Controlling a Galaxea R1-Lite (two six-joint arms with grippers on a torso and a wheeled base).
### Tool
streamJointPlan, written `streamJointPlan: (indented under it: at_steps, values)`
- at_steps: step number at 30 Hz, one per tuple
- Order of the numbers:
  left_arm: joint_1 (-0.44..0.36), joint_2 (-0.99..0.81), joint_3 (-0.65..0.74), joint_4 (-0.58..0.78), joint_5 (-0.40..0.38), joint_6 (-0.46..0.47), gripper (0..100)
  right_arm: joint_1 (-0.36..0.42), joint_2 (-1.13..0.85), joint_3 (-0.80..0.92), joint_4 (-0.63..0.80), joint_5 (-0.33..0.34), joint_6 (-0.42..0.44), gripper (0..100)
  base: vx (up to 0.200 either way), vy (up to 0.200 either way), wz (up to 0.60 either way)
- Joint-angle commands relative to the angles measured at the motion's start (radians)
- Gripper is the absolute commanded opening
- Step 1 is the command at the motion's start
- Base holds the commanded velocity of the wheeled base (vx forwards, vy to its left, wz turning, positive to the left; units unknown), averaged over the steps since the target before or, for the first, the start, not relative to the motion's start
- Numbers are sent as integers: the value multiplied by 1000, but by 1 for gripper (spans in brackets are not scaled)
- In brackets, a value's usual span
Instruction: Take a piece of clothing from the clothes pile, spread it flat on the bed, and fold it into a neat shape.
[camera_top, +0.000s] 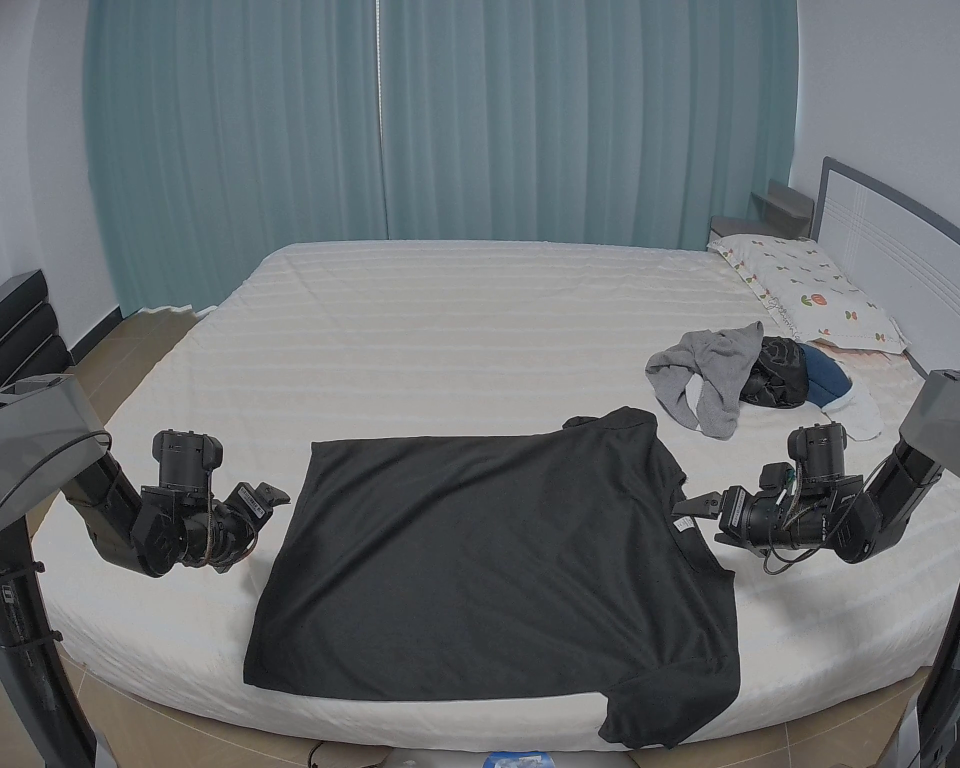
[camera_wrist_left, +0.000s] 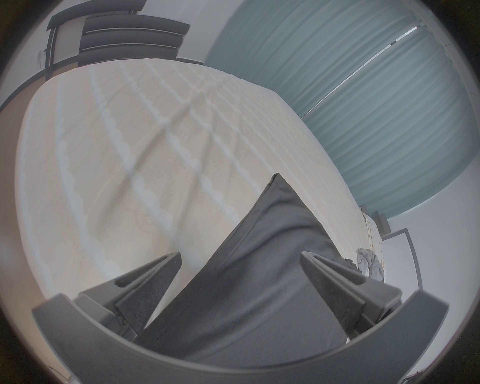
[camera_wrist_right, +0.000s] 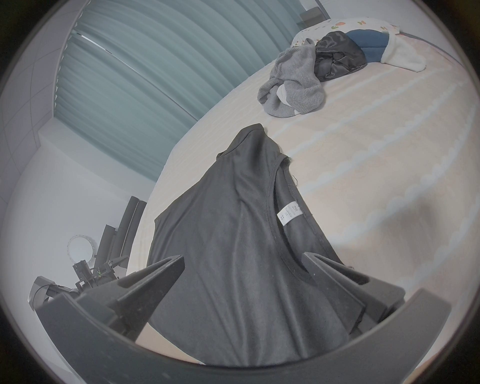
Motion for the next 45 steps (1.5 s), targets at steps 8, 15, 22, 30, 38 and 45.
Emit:
streamJointPlan:
  at_steps: [8,15,22,30,38,45]
  values:
    - [11,12,-73,0,0,-6,100,7,18,-1,0,6,41,100,0,0,0]
    - [12,152,-261,6,2,-4,100,23,38,-17,-29,7,148,100,0,0,0]
    - [9,304,-510,13,0,-3,100,37,75,-18,-101,9,216,100,0,0,0]
    - [0,474,-748,14,3,0,100,36,129,-43,-165,7,285,100,0,0,0]
    - [-5,497,-768,29,-24,22,100,37,161,-69,-165,7,300,100,0,0,0]
    - [-14,534,-815,29,-40,26,100,42,167,-80,-167,6,300,100,0,0,0]
